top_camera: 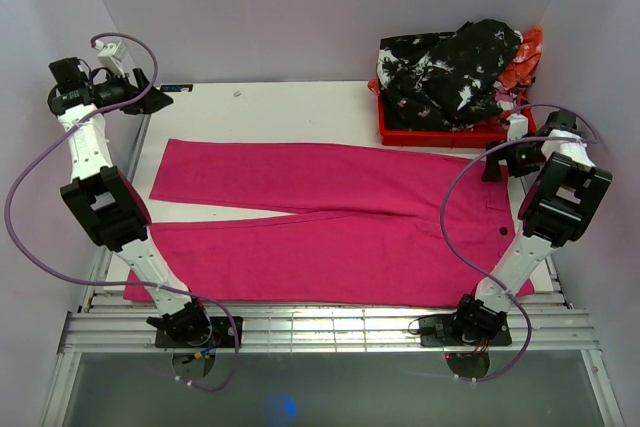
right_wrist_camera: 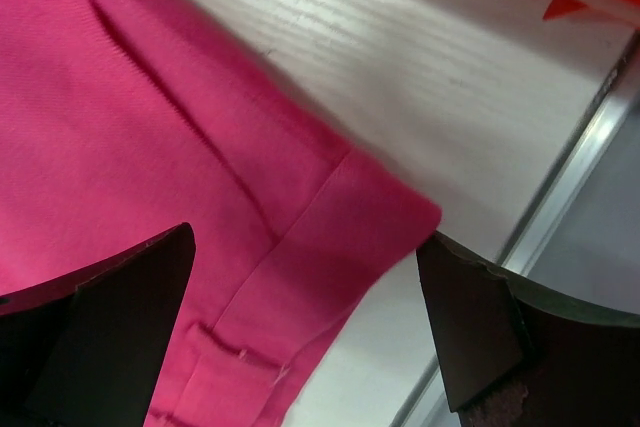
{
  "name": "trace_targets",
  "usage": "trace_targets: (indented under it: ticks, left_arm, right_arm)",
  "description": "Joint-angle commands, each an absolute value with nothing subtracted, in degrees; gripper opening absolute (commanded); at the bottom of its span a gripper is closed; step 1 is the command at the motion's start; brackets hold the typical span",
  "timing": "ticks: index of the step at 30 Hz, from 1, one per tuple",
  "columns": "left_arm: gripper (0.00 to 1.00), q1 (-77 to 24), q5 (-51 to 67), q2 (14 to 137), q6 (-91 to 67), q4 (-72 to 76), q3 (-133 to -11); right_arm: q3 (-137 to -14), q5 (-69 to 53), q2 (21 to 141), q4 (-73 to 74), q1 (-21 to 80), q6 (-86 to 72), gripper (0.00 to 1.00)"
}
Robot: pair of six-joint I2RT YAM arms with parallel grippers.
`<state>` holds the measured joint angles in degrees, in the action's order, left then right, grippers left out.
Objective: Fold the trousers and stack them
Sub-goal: Fold the trousers
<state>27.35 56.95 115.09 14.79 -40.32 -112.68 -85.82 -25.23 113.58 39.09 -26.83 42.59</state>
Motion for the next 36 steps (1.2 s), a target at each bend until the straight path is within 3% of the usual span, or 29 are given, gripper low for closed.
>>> trace_targets:
  ticks: [1,14,18,23,26,29,30,34,36]
  left_arm:
    - [0.82,27.42,58.63,114.95,15.64,-41.66,-117.24]
    - [0.79,27.42,57.66,114.79,17.84,-43.24,-116.02]
    - [0.79,27.42,57.22,114.96,18.28,-43.33,-116.01]
    - [0.78,27.42,56.78,117.24,17.93,-44.38,-119.97]
    - [0.78,27.42,56.78,118.38,18.19,-44.91,-121.72]
    - [0.76,27.42,56.52,119.00,18.54,-44.91,-122.60]
    - [0.76,27.42,56.17,119.18,18.98,-44.91,-122.87]
    - [0.72,27.42,52.66,120.06,21.96,-44.91,-124.36]
    - [0.70,27.16,49.50,120.23,24.68,-45.00,-124.28]
  right_arm:
    - [-90.07,-26.37,117.24,34.63,-26.28,45.43,0.97]
    - [-97.56,-26.28,122.87,37.70,-25.75,55.36,0.99]
    - [-99.22,-26.89,124.18,42.79,-25.05,62.99,0.82]
    - [-100.20,-26.37,125.24,49.56,-24.43,70.13,0.76]
    - [-101.95,-25.58,126.29,52.46,-23.82,72.51,0.64]
    - [-106.25,-25.05,128.14,56.07,-23.20,72.95,0.39]
    - [-107.30,-25.14,128.14,56.68,-23.20,72.34,0.12]
    - [-110.30,-26.89,123.85,54.25,-22.76,66.19,0.08]
    - [-105.41,-26.81,118.23,48.98,-22.68,63.73,0.08]
